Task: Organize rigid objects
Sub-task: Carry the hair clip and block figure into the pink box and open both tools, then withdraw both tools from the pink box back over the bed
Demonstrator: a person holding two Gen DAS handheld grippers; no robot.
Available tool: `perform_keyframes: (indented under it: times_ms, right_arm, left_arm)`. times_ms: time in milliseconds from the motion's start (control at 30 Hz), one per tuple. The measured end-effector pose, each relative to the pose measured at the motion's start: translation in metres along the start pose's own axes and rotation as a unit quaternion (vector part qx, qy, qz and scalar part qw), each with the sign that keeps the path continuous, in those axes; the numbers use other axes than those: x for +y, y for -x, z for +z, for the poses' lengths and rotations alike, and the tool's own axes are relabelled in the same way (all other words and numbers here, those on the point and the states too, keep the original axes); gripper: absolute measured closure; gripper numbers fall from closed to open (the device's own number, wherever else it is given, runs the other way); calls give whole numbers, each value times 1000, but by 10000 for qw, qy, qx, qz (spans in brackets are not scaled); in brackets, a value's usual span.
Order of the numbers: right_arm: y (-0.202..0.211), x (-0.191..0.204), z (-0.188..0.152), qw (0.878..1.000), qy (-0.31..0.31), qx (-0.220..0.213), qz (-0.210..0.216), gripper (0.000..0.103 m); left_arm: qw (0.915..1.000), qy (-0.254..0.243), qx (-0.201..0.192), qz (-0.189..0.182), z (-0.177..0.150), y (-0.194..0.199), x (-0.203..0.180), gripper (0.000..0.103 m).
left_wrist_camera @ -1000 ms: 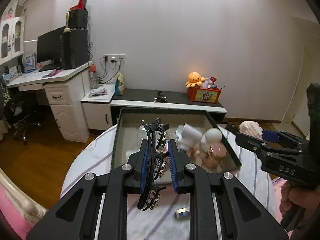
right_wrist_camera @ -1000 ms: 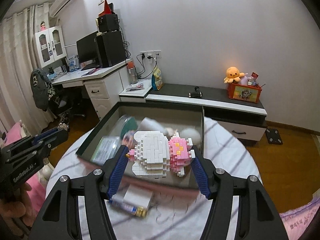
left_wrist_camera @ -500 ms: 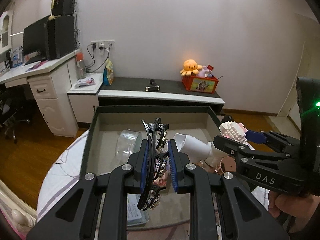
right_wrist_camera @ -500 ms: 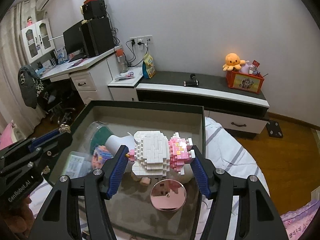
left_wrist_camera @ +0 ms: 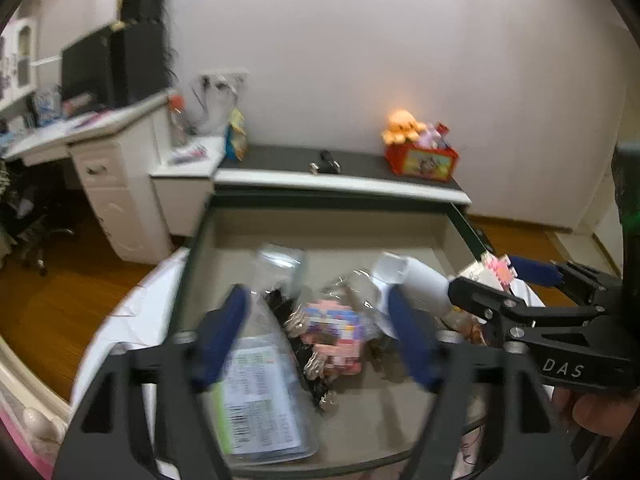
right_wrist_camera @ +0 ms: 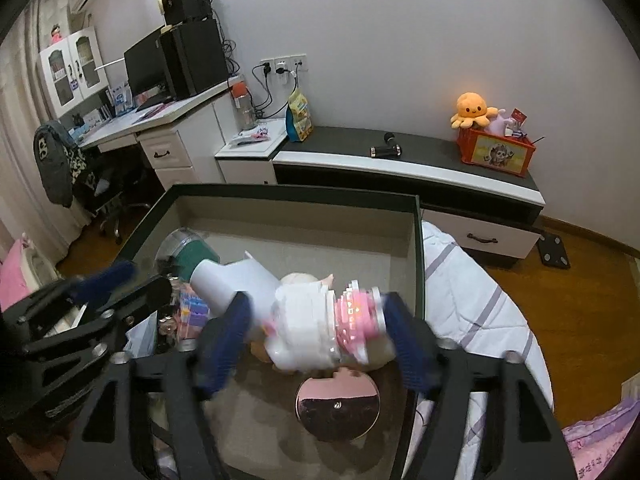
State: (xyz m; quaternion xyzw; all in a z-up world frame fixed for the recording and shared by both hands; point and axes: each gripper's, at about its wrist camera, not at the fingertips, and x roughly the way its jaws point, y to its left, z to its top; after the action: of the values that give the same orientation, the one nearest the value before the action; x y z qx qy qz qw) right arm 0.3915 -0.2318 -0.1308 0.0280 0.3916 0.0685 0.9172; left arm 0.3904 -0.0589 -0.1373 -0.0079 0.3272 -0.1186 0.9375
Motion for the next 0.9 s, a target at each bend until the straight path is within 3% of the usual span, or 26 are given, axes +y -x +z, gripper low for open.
perform_keyframes:
  times_ms: [33, 167, 533, 900]
  right_arm:
    - [1, -1, -1, 10000, -47, -14, 39, 18]
    - [10, -4, -7, 9996, -250, -114, 42, 0]
    - [70, 8, -27, 9970, -522, -564, 79, 0]
    - [159, 18, -81, 9928, -659, -998, 91, 0]
  left_arm:
    - [9999, 15, -97, 42, 0, 7, 2, 1]
    - [9993, 7, -340, 152, -3, 33, 9, 0]
    - [9968, 16, -621, 499, -23, 105, 15, 0]
    - [9951, 59, -850, 504, -62, 183, 7, 0]
